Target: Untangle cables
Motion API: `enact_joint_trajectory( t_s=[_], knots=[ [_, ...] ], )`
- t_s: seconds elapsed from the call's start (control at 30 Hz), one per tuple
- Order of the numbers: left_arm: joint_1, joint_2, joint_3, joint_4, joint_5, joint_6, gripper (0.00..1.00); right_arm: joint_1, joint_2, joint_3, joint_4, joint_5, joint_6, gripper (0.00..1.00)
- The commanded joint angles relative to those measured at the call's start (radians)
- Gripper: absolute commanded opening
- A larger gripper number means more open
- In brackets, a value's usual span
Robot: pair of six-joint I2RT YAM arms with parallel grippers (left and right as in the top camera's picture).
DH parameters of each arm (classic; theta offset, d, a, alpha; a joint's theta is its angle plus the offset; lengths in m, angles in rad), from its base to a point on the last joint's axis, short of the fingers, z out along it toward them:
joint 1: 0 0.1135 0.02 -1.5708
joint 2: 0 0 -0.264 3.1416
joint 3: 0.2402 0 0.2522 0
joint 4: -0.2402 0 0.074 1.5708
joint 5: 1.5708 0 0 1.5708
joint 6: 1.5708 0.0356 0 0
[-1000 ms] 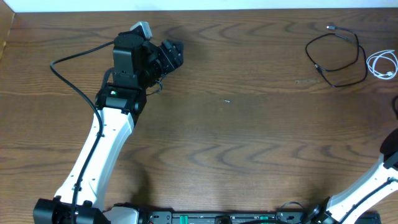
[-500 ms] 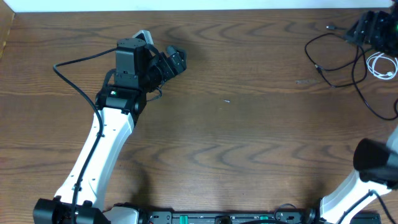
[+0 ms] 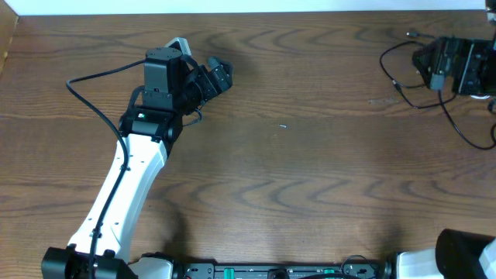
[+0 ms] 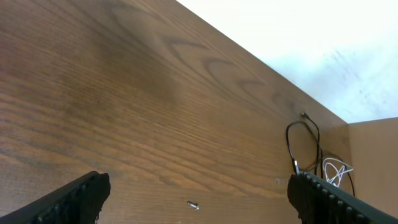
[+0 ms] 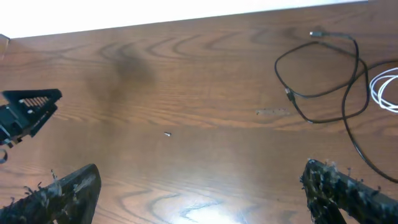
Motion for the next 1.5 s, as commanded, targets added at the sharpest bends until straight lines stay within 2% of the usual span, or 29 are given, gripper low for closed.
enact_joint_trajectory(
  t_s=[0.0,0.33,0.43,0.47,0.53,0.7,0.77,0.87,0.9,1.03,1.1,1.33,1.47],
  knots=[
    [0.000,-0.002,-0.006,0.001,-0.004,-0.001,0.96,0.003,-0.032,0.007,-0.004,0.016,-0.027,0.99],
    [0.000,-0.002,-0.006,0.001,-0.004,-0.001,0.96,0.010,-0.165,-0.036,-0.003,0.032,-0.195,0.99],
    [0.000,-0.002,-0.006,0.001,-0.004,-0.001,0.97,0.035,-0.273,-0.198,0.006,0.161,-0.206,0.99],
    [0.000,-0.002,-0.006,0.001,-0.004,-0.001,0.96,0.047,-0.352,-0.330,0.038,0.215,-0.206,0.99],
    [0.000,-0.002,-0.006,0.001,-0.004,-0.001,0.96,0.053,-0.444,-0.486,0.138,0.233,-0.206,0.99],
    [0.000,-0.002,-0.006,0.001,-0.004,-0.001,0.96,0.066,-0.729,-0.991,0.546,0.290,-0.221,0.99],
    [0.000,-0.002,-0.006,0.001,-0.004,-0.001,0.96,0.066,-0.790,-1.107,0.636,0.290,-0.232,0.99],
    [0.000,-0.002,-0.006,0.001,-0.004,-0.001,0.96,0.066,-0.932,-1.363,0.851,0.273,-0.231,0.99],
    [0.000,-0.002,-0.006,0.001,-0.004,-0.001,0.96,0.072,-0.998,-1.482,0.969,0.263,-0.232,0.99],
    [0.000,-0.002,-0.006,0.001,-0.004,-0.001,0.96,0.098,-1.133,-1.718,1.199,0.263,-0.230,0.99],
    [0.000,-0.002,-0.006,0.001,-0.004,-0.001,0.97,0.114,-1.249,-1.905,1.367,0.259,-0.184,0.99],
    [0.000,-0.002,-0.006,0.001,-0.004,-0.001,0.97,0.118,-1.442,-2.266,1.694,0.256,-0.118,0.99],
    [0.000,-0.002,-0.006,0.001,-0.004,-0.001,0.97,0.129,-1.521,-2.383,1.780,0.256,-0.095,0.99]
  ],
)
